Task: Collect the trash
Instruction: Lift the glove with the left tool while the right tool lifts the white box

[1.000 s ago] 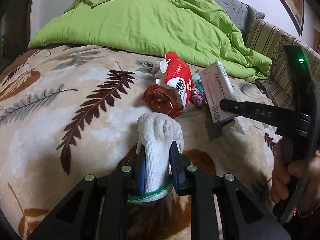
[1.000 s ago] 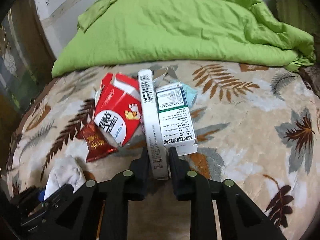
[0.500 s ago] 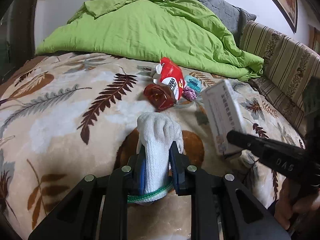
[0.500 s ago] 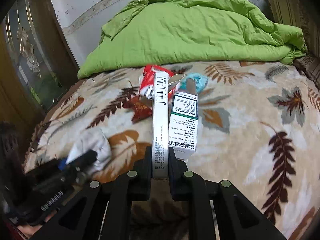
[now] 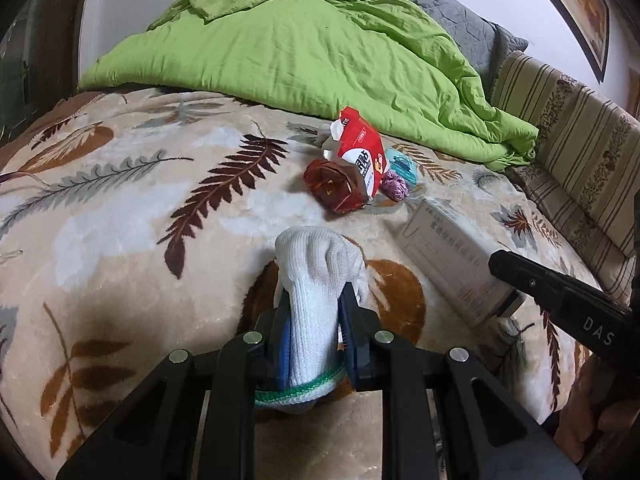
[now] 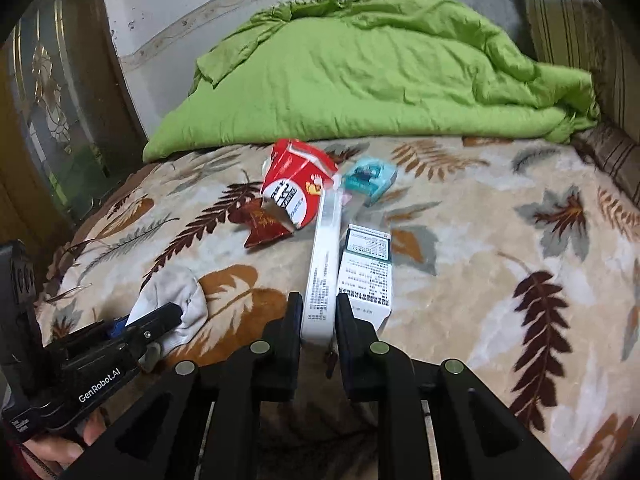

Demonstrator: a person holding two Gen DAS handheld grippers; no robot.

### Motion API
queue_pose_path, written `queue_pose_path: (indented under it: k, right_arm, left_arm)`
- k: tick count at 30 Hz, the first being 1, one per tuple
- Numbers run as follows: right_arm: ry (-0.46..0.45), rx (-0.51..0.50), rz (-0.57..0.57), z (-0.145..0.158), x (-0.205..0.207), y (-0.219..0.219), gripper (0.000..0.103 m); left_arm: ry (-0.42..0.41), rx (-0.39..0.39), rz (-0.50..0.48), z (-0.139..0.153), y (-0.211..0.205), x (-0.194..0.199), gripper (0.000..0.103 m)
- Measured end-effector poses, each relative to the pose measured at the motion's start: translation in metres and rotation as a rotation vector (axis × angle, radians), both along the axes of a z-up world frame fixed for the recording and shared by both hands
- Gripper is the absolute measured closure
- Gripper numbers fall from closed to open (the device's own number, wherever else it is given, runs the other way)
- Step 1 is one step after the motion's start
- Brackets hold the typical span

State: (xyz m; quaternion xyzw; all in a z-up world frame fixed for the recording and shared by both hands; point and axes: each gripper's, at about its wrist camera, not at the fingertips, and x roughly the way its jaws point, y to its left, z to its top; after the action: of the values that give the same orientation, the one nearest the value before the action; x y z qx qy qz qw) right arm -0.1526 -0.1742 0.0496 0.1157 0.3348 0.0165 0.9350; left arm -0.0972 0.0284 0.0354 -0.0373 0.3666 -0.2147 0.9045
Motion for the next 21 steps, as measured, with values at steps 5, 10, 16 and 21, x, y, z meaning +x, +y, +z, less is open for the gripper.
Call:
queue_pose_path:
  k: [5, 10, 16, 21]
  right_arm:
    - [-0.024, 0.013, 0.031, 0.003, -0.002, 0.003, 0.079]
    - [-0.025, 0.025, 0.077, 0.002, -0.001, 0.01, 0.078]
    - [0.047, -0.065, 0.08, -0.011, 0.009, 0.026, 0.079]
    - [0.064, -0.06, 0.036, -0.016, 0.013, 0.016, 0.087]
  left_arm:
    - [-0.003, 0.002, -0.001, 0.0, -0.001, 0.0, 0.083]
    - [-0.002, 0.003, -0.001, -0.001, -0.001, -0.001, 0.083]
    - [-0.011, 0.032, -0.008, -0.002, -0.007, 0.001, 0.083]
    - [-0.027, 0.049, -0.017, -0.001, -0.01, 0.0, 0.083]
